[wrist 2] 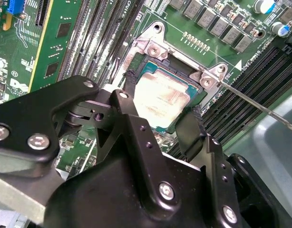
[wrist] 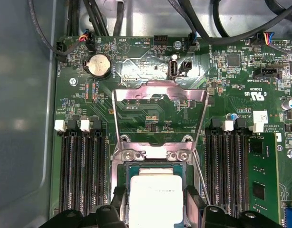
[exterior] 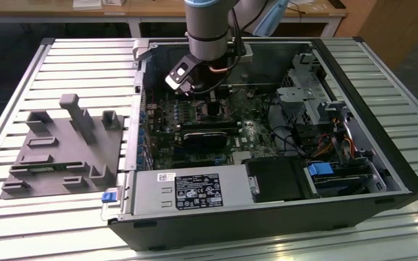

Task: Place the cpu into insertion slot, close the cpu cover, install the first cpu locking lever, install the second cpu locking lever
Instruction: 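Place the cpu into insertion slot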

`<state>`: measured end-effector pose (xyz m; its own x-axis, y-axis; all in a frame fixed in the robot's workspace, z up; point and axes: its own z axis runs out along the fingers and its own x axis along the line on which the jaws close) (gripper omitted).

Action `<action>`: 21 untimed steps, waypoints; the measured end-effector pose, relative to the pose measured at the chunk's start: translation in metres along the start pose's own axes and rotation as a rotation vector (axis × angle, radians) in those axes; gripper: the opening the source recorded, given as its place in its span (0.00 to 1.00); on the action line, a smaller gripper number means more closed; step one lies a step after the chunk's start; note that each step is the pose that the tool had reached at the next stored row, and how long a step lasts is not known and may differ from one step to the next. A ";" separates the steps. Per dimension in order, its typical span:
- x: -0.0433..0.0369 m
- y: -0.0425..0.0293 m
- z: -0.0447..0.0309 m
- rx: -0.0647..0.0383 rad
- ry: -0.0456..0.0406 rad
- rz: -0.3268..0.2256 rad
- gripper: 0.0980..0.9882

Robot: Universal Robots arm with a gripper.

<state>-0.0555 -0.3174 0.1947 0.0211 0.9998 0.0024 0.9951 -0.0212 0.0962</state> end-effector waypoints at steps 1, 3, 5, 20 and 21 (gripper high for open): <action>0.0000 0.0000 0.0000 0.000 0.0000 0.000 0.57; 0.0000 0.0000 -0.0001 0.000 0.0000 0.000 0.57; 0.0000 0.0002 -0.0020 0.000 0.0001 0.000 0.57; 0.0000 0.0009 -0.0098 0.000 0.0000 0.000 0.42; 0.0000 0.0010 -0.0099 0.000 0.0000 0.000 0.35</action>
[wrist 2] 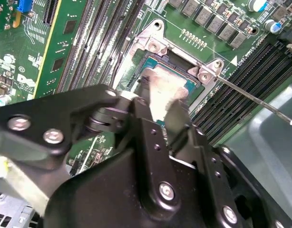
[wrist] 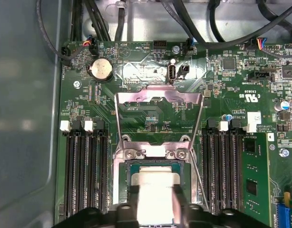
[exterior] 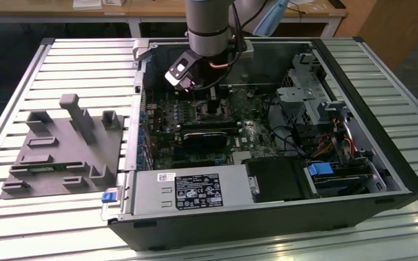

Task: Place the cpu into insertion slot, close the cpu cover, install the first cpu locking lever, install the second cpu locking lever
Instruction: 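Place the cpu into insertion slot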

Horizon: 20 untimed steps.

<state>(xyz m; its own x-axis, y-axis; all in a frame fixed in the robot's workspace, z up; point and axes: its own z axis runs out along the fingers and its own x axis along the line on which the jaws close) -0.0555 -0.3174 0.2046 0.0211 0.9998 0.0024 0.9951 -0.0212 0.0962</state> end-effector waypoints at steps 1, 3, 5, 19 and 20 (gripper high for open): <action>0.0000 0.0000 -0.0001 0.000 0.0000 0.000 0.35; 0.0000 0.0000 -0.0003 0.000 0.0000 0.000 0.22; 0.0000 0.0000 -0.0004 0.000 0.0000 0.000 0.15; 0.0001 0.0037 -0.0005 0.059 -0.0012 0.000 0.00; 0.0001 0.0047 -0.0003 0.059 -0.0011 0.000 0.00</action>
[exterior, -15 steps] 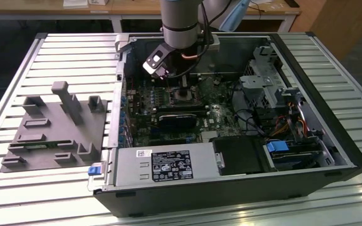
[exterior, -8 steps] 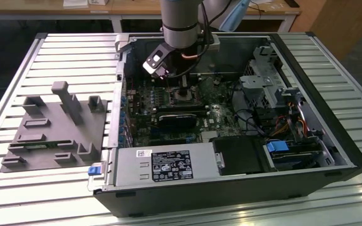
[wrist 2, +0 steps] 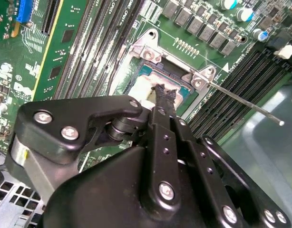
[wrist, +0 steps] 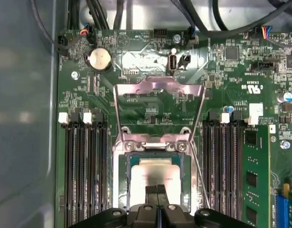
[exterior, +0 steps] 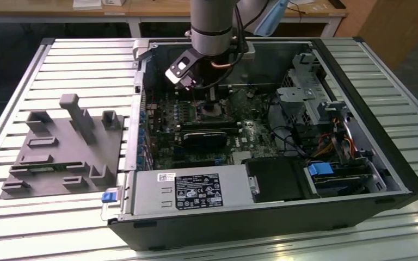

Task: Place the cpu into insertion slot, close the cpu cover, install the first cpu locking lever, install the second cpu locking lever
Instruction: 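Place the cpu into insertion slot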

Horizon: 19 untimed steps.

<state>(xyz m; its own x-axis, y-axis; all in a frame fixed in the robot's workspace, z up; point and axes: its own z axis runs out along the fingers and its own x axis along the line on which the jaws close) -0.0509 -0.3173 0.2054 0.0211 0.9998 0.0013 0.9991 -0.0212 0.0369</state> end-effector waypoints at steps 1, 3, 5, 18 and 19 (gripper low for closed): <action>0.0000 0.0015 0.0001 0.000 0.0000 0.000 0.00; 0.0001 0.0056 0.0002 0.000 -0.0001 0.000 0.00; 0.0001 0.0082 0.0000 0.001 -0.0003 0.000 0.00; 0.0002 0.0094 -0.0309 0.001 -0.0001 0.000 0.00; 0.0002 0.0095 -0.0331 0.001 -0.0002 0.000 0.00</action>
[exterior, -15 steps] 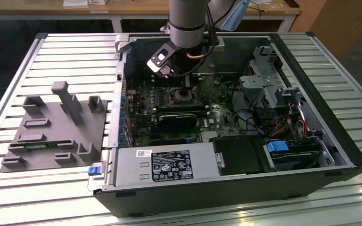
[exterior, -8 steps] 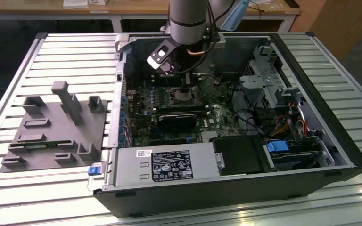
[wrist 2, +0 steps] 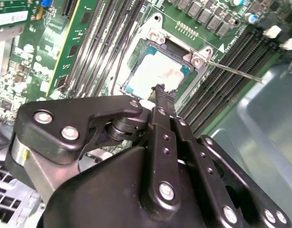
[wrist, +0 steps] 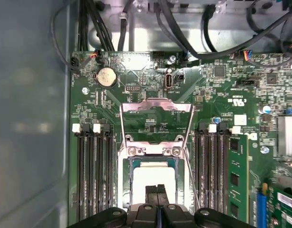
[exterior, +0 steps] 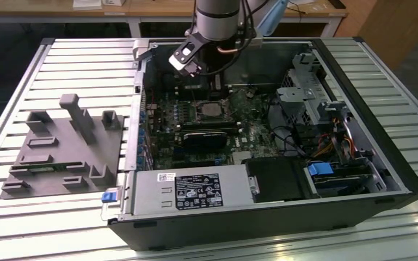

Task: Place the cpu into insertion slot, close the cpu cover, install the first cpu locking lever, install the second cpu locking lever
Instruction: 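Place the cpu into insertion slot, then close the cpu cover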

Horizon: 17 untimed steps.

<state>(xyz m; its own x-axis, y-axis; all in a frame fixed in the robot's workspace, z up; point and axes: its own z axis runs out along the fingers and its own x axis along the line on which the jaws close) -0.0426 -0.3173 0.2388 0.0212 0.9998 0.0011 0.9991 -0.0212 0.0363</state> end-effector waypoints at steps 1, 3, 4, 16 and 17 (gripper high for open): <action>0.0000 0.0001 -0.0020 0.000 0.0000 0.000 0.00; 0.0000 0.0002 -0.0062 0.000 0.0001 0.000 0.00; 0.0000 0.0003 -0.0083 0.000 0.0000 0.000 0.00; 0.0000 0.0006 -0.0158 -0.001 0.0001 0.000 0.00; 0.0000 0.0006 -0.0158 -0.001 0.0001 0.000 0.00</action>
<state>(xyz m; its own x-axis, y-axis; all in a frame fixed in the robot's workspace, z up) -0.0426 -0.3173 0.2546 0.0212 0.9998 0.0012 0.9991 -0.0212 0.0371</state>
